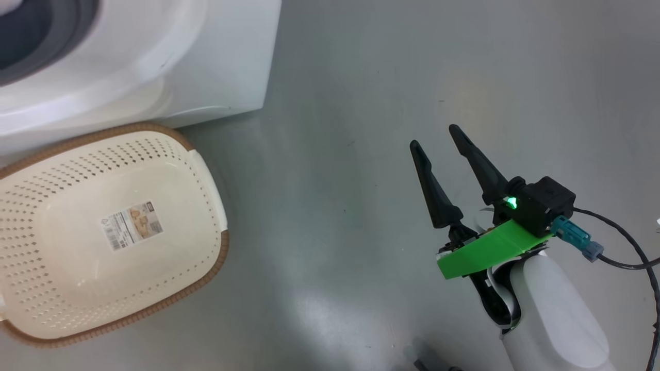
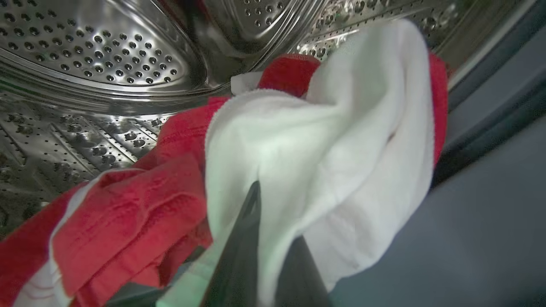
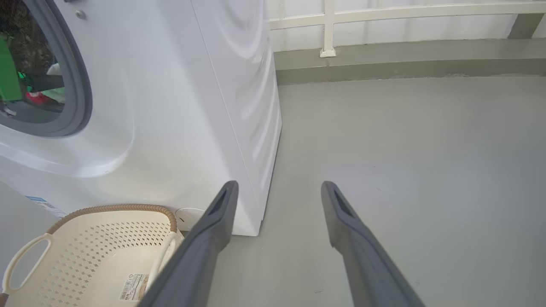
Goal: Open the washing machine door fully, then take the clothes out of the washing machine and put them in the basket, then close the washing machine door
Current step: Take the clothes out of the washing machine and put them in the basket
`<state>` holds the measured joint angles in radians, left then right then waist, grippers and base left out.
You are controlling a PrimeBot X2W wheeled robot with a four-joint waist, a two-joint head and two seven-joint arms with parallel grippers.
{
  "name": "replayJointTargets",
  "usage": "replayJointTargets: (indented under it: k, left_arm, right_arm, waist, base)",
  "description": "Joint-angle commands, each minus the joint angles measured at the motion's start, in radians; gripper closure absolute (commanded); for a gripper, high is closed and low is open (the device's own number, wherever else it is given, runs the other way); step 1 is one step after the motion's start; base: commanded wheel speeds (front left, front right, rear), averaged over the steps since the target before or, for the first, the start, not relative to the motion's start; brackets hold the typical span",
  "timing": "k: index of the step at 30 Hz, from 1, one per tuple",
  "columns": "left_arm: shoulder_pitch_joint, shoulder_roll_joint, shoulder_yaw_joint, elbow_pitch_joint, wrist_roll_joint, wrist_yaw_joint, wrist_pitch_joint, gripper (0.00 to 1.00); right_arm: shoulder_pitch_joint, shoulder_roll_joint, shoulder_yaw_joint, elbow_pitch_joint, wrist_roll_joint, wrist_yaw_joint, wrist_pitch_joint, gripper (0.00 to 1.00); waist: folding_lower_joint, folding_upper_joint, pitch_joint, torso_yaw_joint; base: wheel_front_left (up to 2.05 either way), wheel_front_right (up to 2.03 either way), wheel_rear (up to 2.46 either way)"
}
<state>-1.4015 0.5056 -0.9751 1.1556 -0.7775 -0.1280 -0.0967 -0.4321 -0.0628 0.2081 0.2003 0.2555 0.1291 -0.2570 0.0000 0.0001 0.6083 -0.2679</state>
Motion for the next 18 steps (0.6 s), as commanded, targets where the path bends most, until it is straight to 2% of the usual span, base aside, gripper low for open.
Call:
replayJointTargets:
  k: [1,9,13,18]
  left_arm:
    - [-0.002,0.026,0.040,-0.013,-0.035,-0.003,-0.035,1.00]
    - [0.072,-0.020,0.119,-0.045,-0.162,-0.003,-0.155,1.00]
    - [0.098,-0.021,0.161,-0.081,-0.174,-0.003,-0.164,1.00]
    - [0.185,-0.008,0.314,-0.196,-0.113,-0.002,-0.165,1.00]
  right_arm:
    - [0.011,0.009,0.010,-0.020,0.005,0.002,-0.005,0.00]
    - [0.035,-0.007,-0.010,-0.018,0.005,0.002,-0.005,0.00]
    - [0.044,-0.014,-0.015,-0.016,0.006,0.002,-0.005,0.00]
    - [0.064,-0.026,-0.024,-0.014,0.010,0.002,-0.005,0.00]
  waist:
    - [0.0000,-0.0001,-0.014,0.012]
    - [0.0000,-0.0001,-0.076,0.059]
    - [0.0000,-0.0001,-0.102,0.074]
    - [0.0000,-0.0001,-0.144,0.096]
  base:
    - [0.00,0.00,0.00]
    - [0.00,0.00,0.00]
    - [0.00,0.00,0.00]
    - [0.00,0.00,0.00]
